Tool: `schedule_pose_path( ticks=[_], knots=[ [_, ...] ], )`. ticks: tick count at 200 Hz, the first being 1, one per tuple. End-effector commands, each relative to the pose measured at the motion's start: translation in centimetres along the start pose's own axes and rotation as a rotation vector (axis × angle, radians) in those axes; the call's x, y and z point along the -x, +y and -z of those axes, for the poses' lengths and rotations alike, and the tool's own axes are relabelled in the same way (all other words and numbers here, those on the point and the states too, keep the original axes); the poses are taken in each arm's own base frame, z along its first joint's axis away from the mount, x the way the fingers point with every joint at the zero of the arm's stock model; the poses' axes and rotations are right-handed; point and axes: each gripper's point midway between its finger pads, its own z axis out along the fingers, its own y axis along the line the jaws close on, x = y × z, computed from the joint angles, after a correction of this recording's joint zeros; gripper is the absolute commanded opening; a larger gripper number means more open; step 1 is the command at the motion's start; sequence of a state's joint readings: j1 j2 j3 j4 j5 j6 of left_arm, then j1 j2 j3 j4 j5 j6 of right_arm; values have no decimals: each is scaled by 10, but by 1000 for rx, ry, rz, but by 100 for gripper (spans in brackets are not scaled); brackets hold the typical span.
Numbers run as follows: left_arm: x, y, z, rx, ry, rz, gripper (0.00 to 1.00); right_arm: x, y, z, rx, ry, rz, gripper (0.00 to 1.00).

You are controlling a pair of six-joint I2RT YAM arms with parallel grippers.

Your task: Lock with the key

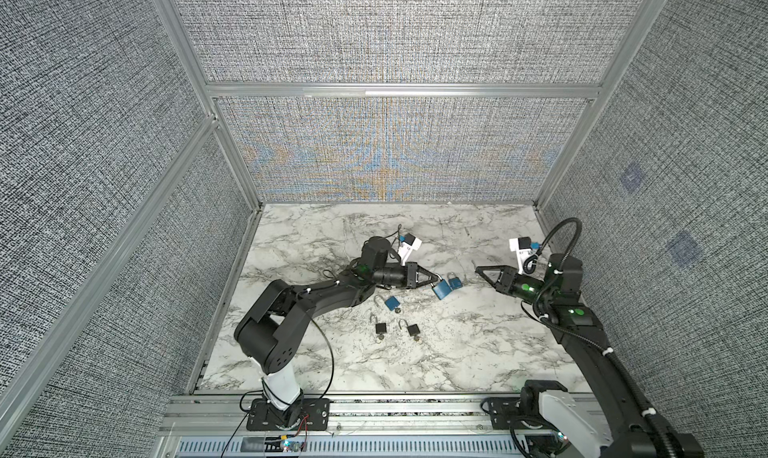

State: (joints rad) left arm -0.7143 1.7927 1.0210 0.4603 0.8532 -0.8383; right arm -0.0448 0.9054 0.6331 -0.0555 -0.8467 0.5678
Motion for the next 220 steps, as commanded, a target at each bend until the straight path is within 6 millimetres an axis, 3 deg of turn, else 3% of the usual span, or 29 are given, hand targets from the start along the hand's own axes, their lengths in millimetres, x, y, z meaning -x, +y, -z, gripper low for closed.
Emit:
schedule_pose_path(
  ticks=[1,33,38,71,126,188,202,220],
  knots=[
    [-7,14,-21,46,51,-2,0,1,-9,6,-27,-26,-40,0],
    [-18,31,-56,106,137,29,0,1,-23,14,-49,-40,-81,0],
    [-24,42,-63,125,159,46,0,0,-25,15,-48,-39,-84,0],
    [-32,66,-87,185,220,80,0,-2,-28,18,-58,-43,-84,0],
    [-36,90,-110,225,266,120,0,-9,-33,16,-56,-31,-97,0],
    [-41,104,-119,246,297,138,0,-15,-42,13,-68,-11,-108,0],
    [-41,107,-119,263,298,135,19,-16,-44,13,-86,-11,-103,0],
    [-38,109,-119,280,286,128,29,-17,-50,14,-121,-10,-99,0]
  ],
)
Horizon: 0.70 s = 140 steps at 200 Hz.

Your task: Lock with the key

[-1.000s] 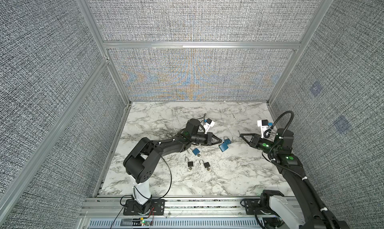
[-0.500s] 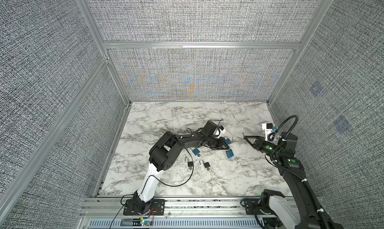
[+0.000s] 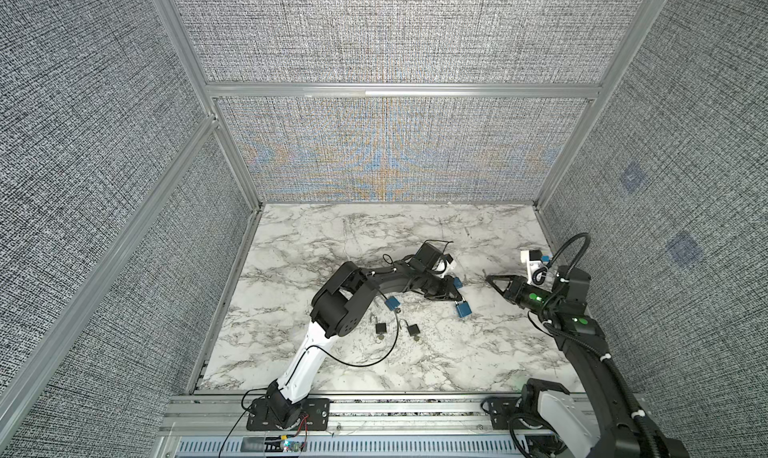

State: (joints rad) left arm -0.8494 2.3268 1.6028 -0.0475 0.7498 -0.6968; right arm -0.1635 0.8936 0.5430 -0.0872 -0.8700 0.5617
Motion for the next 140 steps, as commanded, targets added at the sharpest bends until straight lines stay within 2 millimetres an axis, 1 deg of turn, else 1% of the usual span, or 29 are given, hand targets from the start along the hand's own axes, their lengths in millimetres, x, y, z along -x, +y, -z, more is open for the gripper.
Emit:
schedule_pose_path(
  ticks=[1,10,49,90,140],
  knots=[
    [0,7,-1,36,-1,-2,30,-2,-6,1,-37,6,13,0],
    [1,7,-1,35,-8,-4,33,-2,-8,1,-49,5,15,0],
    [9,10,-1,46,-39,8,39,-6,-14,1,-83,19,-5,0],
    [14,8,5,45,-61,2,41,-5,-18,5,-121,2,1,0],
    [17,13,21,49,-102,4,41,-13,-37,-4,-196,43,8,0]
  ],
)
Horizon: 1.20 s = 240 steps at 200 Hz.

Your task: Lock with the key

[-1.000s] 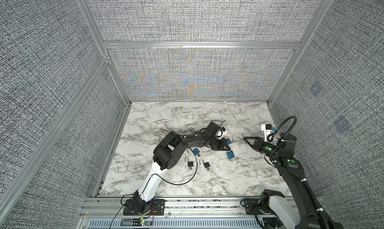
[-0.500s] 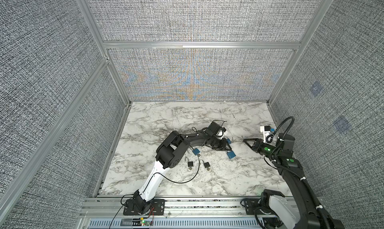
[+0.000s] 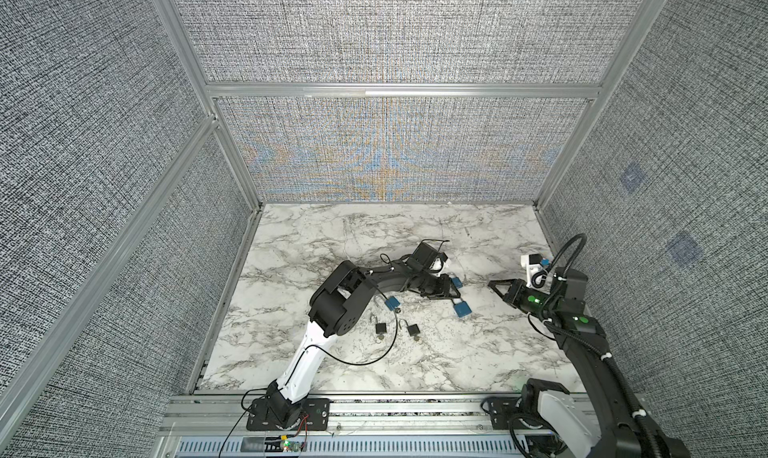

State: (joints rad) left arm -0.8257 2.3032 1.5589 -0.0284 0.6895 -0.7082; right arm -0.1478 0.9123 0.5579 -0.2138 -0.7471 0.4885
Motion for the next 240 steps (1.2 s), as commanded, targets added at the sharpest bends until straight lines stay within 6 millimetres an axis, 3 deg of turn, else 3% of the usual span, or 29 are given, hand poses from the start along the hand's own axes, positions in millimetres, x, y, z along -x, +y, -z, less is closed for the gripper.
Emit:
schedule_pose_path(
  ticks=[1,45,105,137,177,240],
  knots=[
    [9,-3,10,-5,-48,-20,41,-3,-10,-4,-56,14,25,0],
    [18,-17,46,-41,-157,-69,40,-21,-30,-25,-172,94,83,0],
    [34,-51,139,-109,-405,-190,40,-39,-49,-55,-274,209,151,0],
    [31,-61,173,-110,-474,-244,40,-45,-63,-67,-332,242,163,0],
    [25,-59,196,-95,-511,-257,40,-49,-76,-77,-371,263,154,0],
    [19,-52,200,-99,-509,-240,40,-54,-88,-86,-412,281,161,0]
  ],
)
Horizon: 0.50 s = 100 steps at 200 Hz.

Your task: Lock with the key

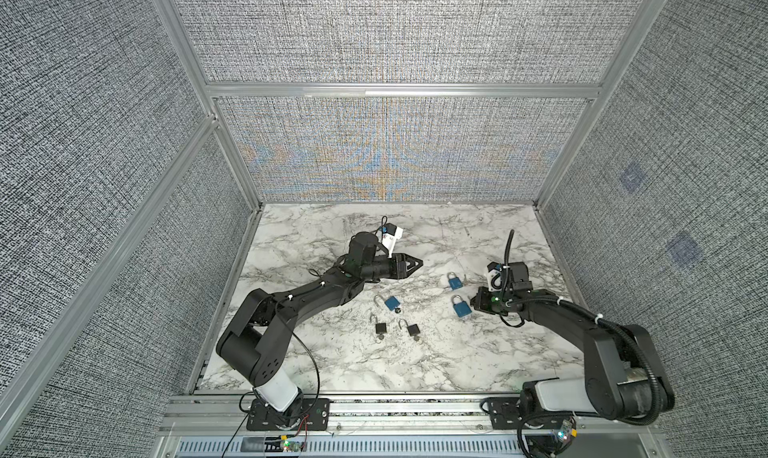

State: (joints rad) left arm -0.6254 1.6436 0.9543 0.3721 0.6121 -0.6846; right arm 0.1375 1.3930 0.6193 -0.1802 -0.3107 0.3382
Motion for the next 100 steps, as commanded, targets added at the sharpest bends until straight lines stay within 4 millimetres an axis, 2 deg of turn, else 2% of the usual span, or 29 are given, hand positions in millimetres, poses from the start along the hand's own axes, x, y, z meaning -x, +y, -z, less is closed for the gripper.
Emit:
schedule_pose_path(
  ticks=[1,37,73,100],
  knots=[
    [5,-6,2,-27,-21,-30,40,8,-2,-2,-22,-28,13,0],
    [3,-4,2,-30,-14,-23,40,8,-6,-6,-45,-26,15,6],
    [2,-3,3,-29,-13,-21,40,12,-7,-8,-54,-34,16,20],
    [2,-2,4,-23,-16,-20,40,20,-3,-3,-53,-47,24,24]
  ],
)
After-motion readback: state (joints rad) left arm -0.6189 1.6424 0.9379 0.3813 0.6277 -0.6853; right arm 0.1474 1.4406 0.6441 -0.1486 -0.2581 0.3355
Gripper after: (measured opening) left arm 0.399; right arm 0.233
